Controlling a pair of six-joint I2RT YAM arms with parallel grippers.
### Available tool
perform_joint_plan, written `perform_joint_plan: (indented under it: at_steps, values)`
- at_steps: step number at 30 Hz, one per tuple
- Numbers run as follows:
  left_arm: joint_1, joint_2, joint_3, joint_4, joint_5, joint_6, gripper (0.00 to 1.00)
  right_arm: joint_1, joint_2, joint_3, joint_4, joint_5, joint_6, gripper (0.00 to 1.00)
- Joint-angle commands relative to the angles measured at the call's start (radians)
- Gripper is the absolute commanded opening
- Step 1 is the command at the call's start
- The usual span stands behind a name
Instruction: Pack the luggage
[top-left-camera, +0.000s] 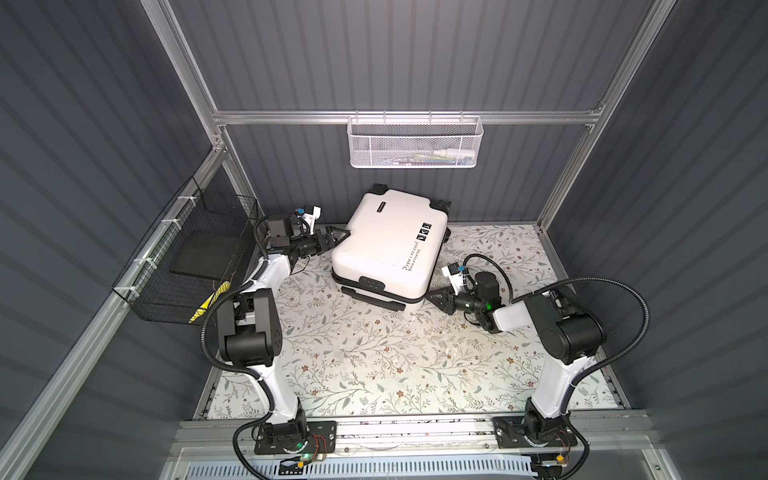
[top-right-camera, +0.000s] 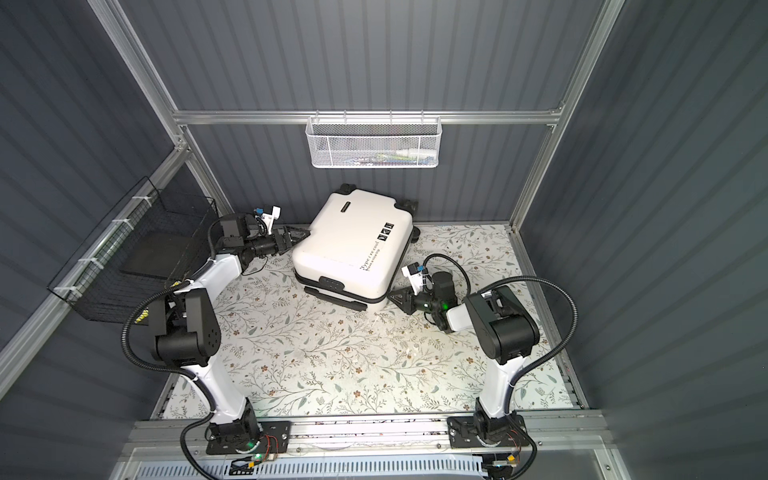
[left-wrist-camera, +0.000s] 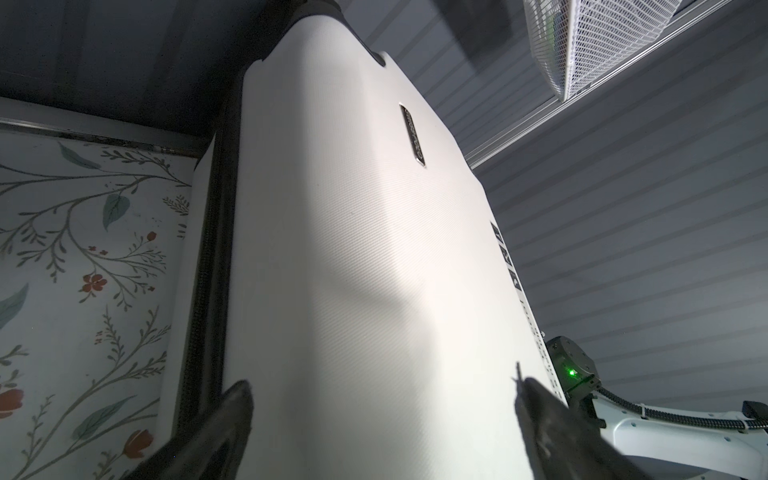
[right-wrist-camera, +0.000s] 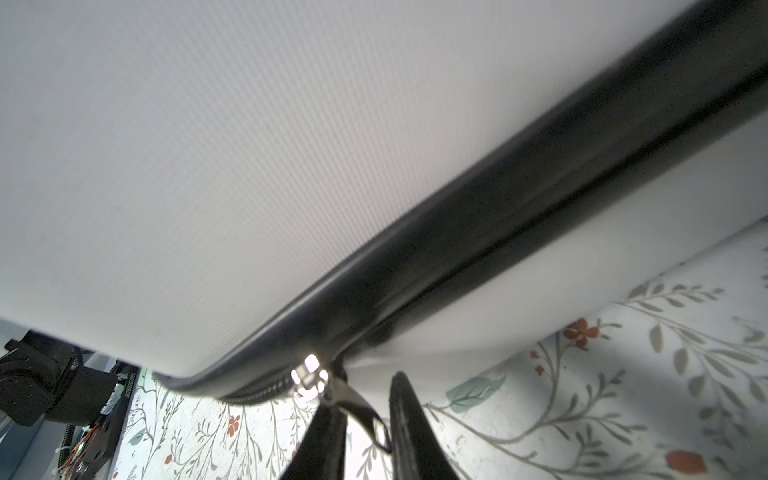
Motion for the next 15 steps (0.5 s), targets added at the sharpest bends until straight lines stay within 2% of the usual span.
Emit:
perform_joint_plan:
  at_steps: [1,5,15]
  values:
    - [0.007,0.023,0.028,0.01,0.019,0.005,1.0,0.007,-0.004,0.035,0.014,-0.013,-0.005,0.15]
    - [0.007,0.027,0.032,-0.012,-0.02,0.032,1.0,0.008,-0.018,0.017,0.012,-0.008,-0.005,0.0]
    - [0.012,0.048,0.047,-0.019,-0.052,0.035,1.0,0.022,-0.077,-0.041,-0.012,0.056,0.006,0.0]
